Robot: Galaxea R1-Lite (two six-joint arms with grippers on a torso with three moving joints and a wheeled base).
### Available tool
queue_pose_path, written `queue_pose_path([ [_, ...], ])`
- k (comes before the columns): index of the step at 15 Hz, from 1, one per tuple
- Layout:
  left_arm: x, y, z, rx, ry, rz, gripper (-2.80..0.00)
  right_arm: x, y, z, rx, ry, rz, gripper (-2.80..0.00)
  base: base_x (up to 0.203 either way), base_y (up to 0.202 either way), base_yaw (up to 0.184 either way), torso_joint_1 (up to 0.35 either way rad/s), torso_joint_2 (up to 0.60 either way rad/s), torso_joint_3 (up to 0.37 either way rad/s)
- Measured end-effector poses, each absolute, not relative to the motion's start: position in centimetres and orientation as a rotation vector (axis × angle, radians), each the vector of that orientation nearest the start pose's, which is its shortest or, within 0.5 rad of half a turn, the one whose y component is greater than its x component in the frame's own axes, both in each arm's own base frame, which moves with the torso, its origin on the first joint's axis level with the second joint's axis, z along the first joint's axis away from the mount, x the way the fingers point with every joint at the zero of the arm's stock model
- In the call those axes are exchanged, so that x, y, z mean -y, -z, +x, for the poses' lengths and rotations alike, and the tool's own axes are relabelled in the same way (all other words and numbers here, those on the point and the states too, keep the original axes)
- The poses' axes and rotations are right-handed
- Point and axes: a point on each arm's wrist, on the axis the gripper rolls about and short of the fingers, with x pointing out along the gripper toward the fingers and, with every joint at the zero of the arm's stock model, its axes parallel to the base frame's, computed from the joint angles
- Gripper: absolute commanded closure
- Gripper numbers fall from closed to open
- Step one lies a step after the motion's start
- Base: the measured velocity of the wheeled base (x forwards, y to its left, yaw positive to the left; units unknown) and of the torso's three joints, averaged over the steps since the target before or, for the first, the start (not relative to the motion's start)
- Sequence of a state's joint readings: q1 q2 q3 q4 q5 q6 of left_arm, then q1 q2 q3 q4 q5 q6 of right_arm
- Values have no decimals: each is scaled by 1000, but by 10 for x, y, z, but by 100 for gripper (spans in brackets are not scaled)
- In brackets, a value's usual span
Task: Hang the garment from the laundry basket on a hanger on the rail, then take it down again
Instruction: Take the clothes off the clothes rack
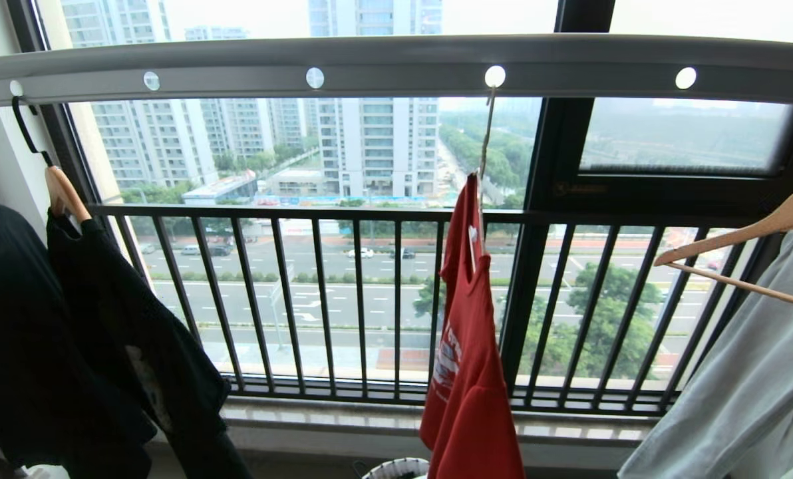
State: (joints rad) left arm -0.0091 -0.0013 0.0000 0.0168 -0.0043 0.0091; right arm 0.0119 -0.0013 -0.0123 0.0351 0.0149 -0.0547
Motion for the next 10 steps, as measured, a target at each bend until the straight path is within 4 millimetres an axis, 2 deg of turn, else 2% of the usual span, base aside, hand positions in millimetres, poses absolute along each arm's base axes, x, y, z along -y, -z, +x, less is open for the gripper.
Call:
queue_pose_path([
  [10,0,-74,-23,-15,14,9,0,0,-75,-24,-21,-27,-55,0,0,0,0,0,0,0],
])
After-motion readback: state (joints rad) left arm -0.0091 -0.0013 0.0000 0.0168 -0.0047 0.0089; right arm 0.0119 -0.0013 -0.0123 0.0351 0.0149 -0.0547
